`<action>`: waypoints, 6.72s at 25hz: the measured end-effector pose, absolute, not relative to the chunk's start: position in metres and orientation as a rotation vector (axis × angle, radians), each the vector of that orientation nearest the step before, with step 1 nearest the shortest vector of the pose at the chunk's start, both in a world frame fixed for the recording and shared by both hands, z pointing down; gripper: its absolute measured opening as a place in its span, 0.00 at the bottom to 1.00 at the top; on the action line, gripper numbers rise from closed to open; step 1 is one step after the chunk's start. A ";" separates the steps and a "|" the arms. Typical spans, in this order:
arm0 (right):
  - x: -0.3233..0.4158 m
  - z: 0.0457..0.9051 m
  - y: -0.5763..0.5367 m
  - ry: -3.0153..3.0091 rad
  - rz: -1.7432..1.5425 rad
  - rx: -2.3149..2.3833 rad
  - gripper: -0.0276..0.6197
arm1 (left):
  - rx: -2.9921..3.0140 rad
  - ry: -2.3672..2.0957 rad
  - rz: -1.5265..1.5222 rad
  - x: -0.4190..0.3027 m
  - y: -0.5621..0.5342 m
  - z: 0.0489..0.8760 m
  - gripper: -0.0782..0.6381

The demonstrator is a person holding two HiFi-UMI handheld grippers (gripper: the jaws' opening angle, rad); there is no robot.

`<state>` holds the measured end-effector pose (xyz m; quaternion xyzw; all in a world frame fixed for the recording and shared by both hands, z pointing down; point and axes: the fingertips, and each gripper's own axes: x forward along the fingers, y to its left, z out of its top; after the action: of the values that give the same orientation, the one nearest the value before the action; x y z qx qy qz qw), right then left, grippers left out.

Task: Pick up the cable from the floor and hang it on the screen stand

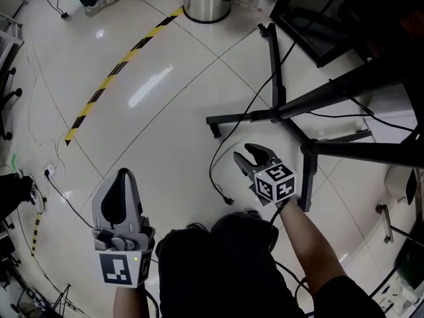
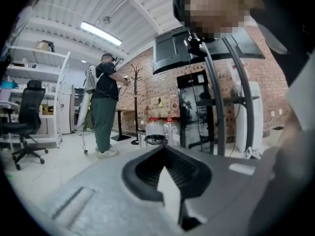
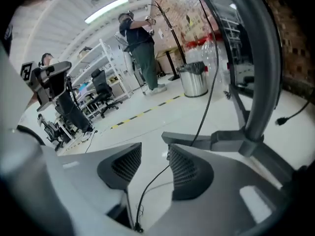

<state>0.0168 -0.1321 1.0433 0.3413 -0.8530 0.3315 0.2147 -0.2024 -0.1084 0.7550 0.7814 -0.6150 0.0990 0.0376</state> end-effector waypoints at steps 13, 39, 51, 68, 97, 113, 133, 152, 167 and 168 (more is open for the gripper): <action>-0.043 1.203 -0.125 -2.240 1.197 0.765 0.41 | 2.451 -1.856 0.336 -0.223 -0.128 0.854 0.12; -0.085 1.034 -0.127 -2.503 1.040 0.592 0.06 | 2.435 -1.765 0.352 -0.200 -0.129 0.811 0.12; -0.081 0.806 -0.134 -2.567 0.854 0.670 0.06 | 2.426 -1.772 0.344 -0.193 -0.114 0.637 0.12; -0.037 0.477 -0.125 -2.514 0.628 0.725 0.06 | 2.528 -1.756 0.235 -0.141 -0.093 0.395 0.12; 0.036 0.162 -0.201 -2.677 0.040 0.867 0.06 | 2.783 -1.341 -0.044 -0.003 -0.192 0.180 0.12; 0.063 -0.022 -0.272 -2.665 -0.037 0.873 0.06 | 2.946 -1.210 -0.137 0.045 -0.266 0.048 0.12; 0.117 -0.160 -0.297 -2.893 0.172 1.064 0.06 | 3.032 -1.160 -0.146 0.090 -0.276 -0.023 0.12; 0.201 -0.131 -0.261 -2.684 0.229 1.369 0.06 | 3.103 -1.048 -0.143 0.113 -0.250 -0.023 0.12; 0.225 -0.034 -0.284 -2.472 0.308 1.668 0.06 | 3.101 -0.998 -0.138 0.108 -0.222 0.022 0.12; 0.228 -0.028 -0.286 -2.470 0.328 1.677 0.06 | 3.098 -0.998 -0.141 0.106 -0.219 0.025 0.12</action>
<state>0.2278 -0.2861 -0.0279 0.5570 -0.8205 0.1088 0.0689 0.1061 -0.2193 0.0252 0.9493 -0.3058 -0.0431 -0.0583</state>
